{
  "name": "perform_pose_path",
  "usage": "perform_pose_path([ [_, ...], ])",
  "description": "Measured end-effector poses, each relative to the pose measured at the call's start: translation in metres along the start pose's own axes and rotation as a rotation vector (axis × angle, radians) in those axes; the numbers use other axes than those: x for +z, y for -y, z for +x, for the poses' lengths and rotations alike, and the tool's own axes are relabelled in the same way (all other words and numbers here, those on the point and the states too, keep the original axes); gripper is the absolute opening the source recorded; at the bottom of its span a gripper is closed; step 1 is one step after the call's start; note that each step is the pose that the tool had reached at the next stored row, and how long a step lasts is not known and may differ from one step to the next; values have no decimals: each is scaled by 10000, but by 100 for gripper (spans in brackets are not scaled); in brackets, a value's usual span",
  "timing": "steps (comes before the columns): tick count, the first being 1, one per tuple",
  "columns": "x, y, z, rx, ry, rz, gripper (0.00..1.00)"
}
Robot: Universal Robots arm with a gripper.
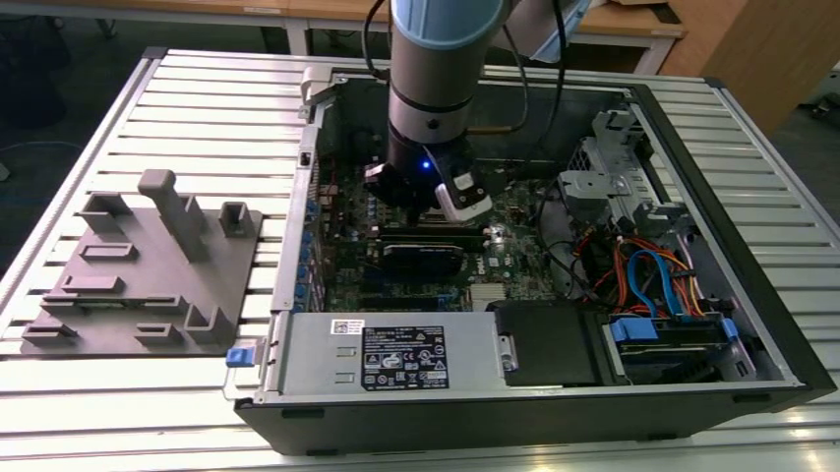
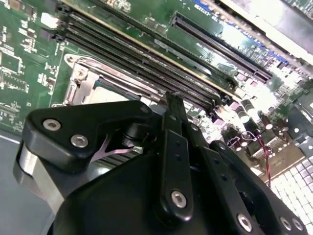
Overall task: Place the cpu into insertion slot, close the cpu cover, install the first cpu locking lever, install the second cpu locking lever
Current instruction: 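Install the second cpu locking lever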
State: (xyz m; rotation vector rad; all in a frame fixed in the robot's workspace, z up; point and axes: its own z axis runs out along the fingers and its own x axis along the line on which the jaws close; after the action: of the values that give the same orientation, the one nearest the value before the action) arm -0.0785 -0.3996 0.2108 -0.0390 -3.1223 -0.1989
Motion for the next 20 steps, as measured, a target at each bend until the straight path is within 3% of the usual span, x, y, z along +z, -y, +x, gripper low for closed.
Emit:
perform_pose_path([
  [4, 10, 27, 5, 105, 12, -34, 10],
  [7, 14, 57, 5, 167, 18, -104, 10],
  [9, 24, 68, 4, 187, 17, -196, 10],
  [13, 31, 100, 4, 197, 10, -460, 10],
  [15, 35, 120, 3, 206, 10, -529, 10],
  [20, 61, 137, 16, 222, 10, -568, 10],
])
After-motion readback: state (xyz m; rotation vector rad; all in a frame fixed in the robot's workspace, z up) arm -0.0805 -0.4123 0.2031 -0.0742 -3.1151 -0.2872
